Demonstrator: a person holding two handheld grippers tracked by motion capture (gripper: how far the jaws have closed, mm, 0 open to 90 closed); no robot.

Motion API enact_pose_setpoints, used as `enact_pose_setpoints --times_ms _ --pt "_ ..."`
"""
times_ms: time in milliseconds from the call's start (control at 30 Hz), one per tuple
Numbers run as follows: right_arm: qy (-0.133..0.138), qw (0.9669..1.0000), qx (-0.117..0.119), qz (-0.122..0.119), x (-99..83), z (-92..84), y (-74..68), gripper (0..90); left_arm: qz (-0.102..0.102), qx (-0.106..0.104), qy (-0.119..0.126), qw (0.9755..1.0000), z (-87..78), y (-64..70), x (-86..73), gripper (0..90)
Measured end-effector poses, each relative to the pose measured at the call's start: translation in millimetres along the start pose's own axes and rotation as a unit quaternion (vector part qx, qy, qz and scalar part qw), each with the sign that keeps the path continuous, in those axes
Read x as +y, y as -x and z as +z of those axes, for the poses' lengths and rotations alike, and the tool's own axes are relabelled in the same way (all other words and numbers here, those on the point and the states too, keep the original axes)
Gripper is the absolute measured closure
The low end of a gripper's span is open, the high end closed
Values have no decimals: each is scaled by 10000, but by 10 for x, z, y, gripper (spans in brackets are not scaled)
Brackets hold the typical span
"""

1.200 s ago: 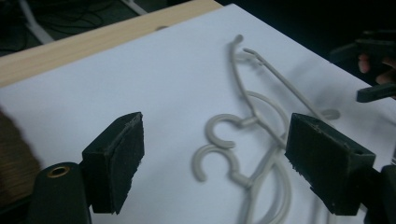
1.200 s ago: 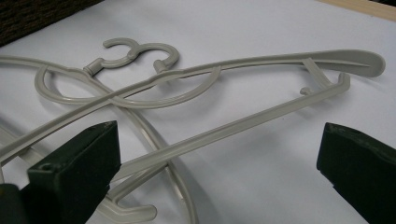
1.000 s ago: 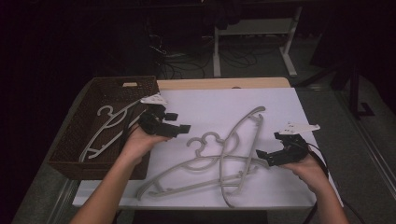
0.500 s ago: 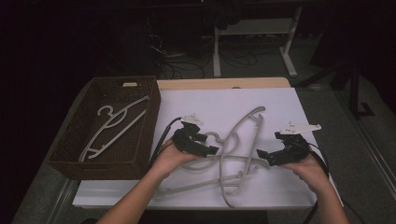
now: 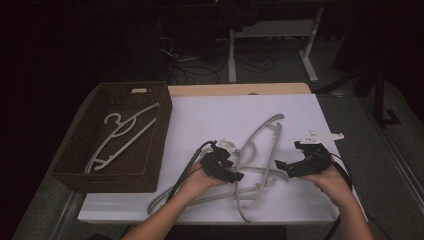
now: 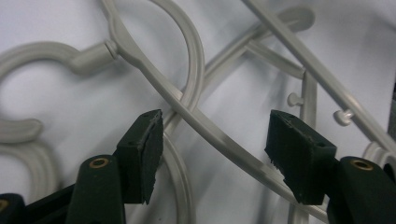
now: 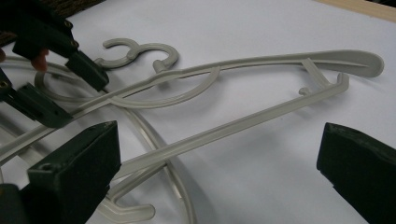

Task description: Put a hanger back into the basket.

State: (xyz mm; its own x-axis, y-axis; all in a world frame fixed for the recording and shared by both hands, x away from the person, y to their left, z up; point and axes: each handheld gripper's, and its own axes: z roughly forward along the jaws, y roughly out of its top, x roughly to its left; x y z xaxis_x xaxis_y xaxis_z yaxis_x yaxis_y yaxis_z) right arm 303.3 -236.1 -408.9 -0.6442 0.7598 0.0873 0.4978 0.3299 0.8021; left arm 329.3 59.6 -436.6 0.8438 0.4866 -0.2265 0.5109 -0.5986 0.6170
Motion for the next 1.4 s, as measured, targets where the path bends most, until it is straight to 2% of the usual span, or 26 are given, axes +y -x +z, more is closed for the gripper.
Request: enact_pose_setpoints --times_ms 100,267,433,533,633,667,800,933,1067,1200,1400 --pt "2 10000 -1 0 -1 -1 0 0 8 47 20 10000 38 31 -11 400" --pt "11 10000 -6 3 1 -3 4 0 22 -2 -44 10000 75 72 -3 441" --pt "13 10000 -7 -6 1 -5 4 0 -25 -33 -93 9999 111 119 2 439" --pt "10 10000 -8 -6 1 -1 5 0 -124 -162 -123 9997 132 137 7 441" --pt "-7 10000 6 -13 3 6 -1 0 -147 -190 -129 9996 152 151 11 443" --pt "-5 10000 7 -22 4 7 -2 0 -223 -280 -138 9993 189 156 13 462" --pt "-8 10000 7 -17 4 7 -1 0 -227 -212 -206 9993 240 167 17 479" --pt "4 10000 10 -23 3 4 2 0 -305 -178 -143 9993 231 133 19 538" --pt "23 10000 8 -16 5 1 4 0 -422 -116 35 9990 183 104 28 603" --pt "23 10000 19 -30 6 4 2 0 -456 -22 178 9988 128 49 39 687" --pt "17 10000 23 -23 7 7 -4 0 -454 71 194 9988 124 2 40 803"
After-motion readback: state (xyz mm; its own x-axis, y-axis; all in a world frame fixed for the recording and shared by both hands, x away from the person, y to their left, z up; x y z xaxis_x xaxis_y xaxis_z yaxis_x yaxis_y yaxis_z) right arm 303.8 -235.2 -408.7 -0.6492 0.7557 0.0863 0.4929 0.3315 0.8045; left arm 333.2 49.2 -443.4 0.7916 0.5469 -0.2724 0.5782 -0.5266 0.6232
